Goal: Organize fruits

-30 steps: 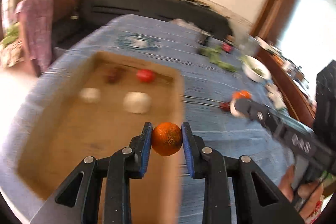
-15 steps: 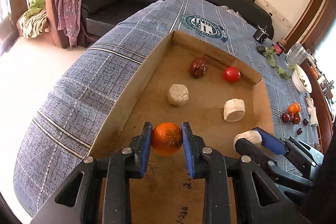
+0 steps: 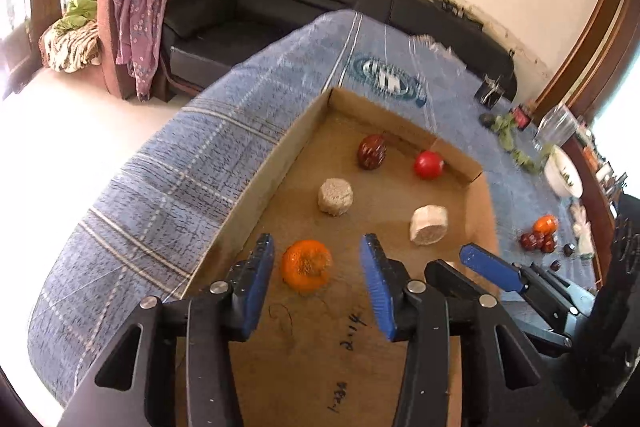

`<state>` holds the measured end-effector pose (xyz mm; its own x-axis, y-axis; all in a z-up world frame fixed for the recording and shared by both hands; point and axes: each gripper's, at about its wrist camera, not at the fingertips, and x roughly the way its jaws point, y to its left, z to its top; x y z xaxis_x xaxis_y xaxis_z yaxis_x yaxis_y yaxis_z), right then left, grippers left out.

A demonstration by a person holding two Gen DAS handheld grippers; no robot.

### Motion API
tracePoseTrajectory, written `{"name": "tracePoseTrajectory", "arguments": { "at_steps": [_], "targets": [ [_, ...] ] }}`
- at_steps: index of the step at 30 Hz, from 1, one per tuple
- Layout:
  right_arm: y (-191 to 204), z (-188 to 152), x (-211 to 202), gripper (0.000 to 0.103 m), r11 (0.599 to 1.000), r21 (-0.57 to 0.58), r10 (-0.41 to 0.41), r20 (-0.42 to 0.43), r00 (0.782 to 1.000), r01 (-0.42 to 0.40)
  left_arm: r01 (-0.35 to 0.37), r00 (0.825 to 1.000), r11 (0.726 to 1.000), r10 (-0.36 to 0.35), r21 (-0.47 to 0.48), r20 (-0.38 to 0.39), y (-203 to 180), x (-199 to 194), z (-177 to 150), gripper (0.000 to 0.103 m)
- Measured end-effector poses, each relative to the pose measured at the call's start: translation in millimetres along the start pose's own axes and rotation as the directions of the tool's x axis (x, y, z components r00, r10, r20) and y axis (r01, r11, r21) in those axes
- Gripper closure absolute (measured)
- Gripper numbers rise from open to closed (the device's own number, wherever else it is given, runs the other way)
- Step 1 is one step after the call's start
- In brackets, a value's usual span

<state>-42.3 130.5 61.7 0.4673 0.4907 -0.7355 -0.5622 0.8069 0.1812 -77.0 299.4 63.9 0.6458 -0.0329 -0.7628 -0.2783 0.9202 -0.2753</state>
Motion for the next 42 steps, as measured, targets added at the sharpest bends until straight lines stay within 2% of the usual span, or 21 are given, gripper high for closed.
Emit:
{"name": "tracePoseTrajectory", "arguments": {
  "at_steps": [2,4,5,10,11,13,15,17,20,22,23,25,26,28,30,33,37,40,42],
  "targets": [
    [-2.8,-3.7,-12.2,0.053,1.0,0.029,0.011,0.023,1.0,-0.012,0.019,0.998,1.0,-0.019,-0.009,0.054,-4.4,-18.4,-3.9,0.052],
    [-10.1,-11.5,-27.8,0.046,0.998,0.054,0.012,0.058,0.998,-0.015,0.024,0.994,1.0,-0.023,-0.008,0.111,-12.3,-34.0,-8.2,0.04],
    [-11.7,-14.3,-33.0,0.043,0.998,0.06,0.005,0.068,0.998,-0.009,0.027,0.99,1.0,-0.026,-0.005,0.137,-17.6,-41.0,-10.5,0.038],
    [-38.4,-21.1,-62.1,0.043,0.992,0.122,-0.03,0.103,0.994,0.017,0.058,0.98,0.998,-0.064,0.039,0.189,-51.3,-69.7,-15.9,0.036],
    [-44.0,-20.6,-67.5,0.043,0.991,0.136,-0.034,0.109,0.993,0.019,0.051,0.976,0.997,-0.062,0.056,0.209,-59.7,-78.4,-18.8,0.035],
    [-57.4,-18.7,-82.5,0.043,0.985,0.169,-0.042,0.129,0.991,0.02,0.023,0.966,0.995,-0.046,0.092,0.254,-75.3,-94.9,-27.1,0.022],
    [-68.0,-7.3,-102.2,0.043,0.985,0.169,-0.061,0.145,0.988,0.036,-0.015,0.956,0.992,-0.024,0.129,0.292,-91.0,-107.3,-36.0,0.02],
    [-73.6,16.1,-138.7,0.043,0.987,0.131,-0.123,0.215,0.969,0.097,-0.043,0.95,0.986,-0.009,0.16,0.311,-103.7,-115.4,-42.3,0.02],
    [-78.8,48.9,-198.0,0.042,0.984,0.097,-0.173,0.324,0.93,0.149,-0.036,0.949,0.984,-0.02,0.173,0.314,-116.0,-125.2,-47.8,0.02],
    [-82.2,61.9,-239.8,0.027,0.977,0.105,-0.21,0.403,0.891,0.183,-0.035,0.949,0.983,-0.024,0.179,0.316,-121.4,-128.9,-50.1,0.02],
    [-83.2,61.3,-250.9,0.016,0.976,0.108,-0.219,0.426,0.878,0.19,-0.041,0.947,0.981,-0.021,0.187,0.319,-125.5,-131.0,-52.5,0.02],
    [-86.4,47.7,-268.3,0.012,0.978,0.103,-0.211,0.469,0.857,0.184,-0.057,0.945,0.978,-0.013,0.202,0.326,-133.0,-130.6,-55.9,0.02],
    [-88.5,39.1,-268.5,0.012,0.979,0.102,-0.205,0.471,0.858,0.178,-0.063,0.945,0.975,-0.009,0.211,0.327,-136.5,-130.9,-58.5,0.02],
    [-98.0,13.4,-258.0,0.012,0.977,0.11,-0.213,0.439,0.873,0.183,-0.062,0.949,0.972,-0.013,0.226,0.315,-142.7,-128.0,-61.1,0.02],
    [-109.7,-15.0,-237.9,0.012,0.966,0.117,-0.257,0.371,0.892,0.229,-0.056,0.954,0.968,-0.02,0.243,0.301,-149.0,-124.6,-64.7,0.02],
    [-137.0,-53.0,-214.9,0.012,0.948,0.14,-0.316,0.273,0.909,0.287,-0.053,0.956,0.964,-0.027,0.262,0.291,-159.6,-119.6,-69.7,0.02],
    [-180.6,-80.2,-206.7,0.012,0.926,0.207,-0.354,0.19,0.916,0.315,-0.032,0.966,0.957,-0.045,0.288,0.255,-172.3,-106.6,-75.1,0.02],
    [-210.3,-96.1,-206.6,0.017,0.907,0.257,-0.377,0.146,0.915,0.333,0.006,0.974,0.95,-0.076,0.311,0.212,-180.8,-96.4,-80.1,0.02],
    [-222.8,-103.1,-208.8,0.02,0.9,0.286,-0.378,0.134,0.916,0.33,0.001,0.977,0.945,-0.071,0.328,0.202,-187.3,-90.2,-83.0,0.02]
  ]
}}
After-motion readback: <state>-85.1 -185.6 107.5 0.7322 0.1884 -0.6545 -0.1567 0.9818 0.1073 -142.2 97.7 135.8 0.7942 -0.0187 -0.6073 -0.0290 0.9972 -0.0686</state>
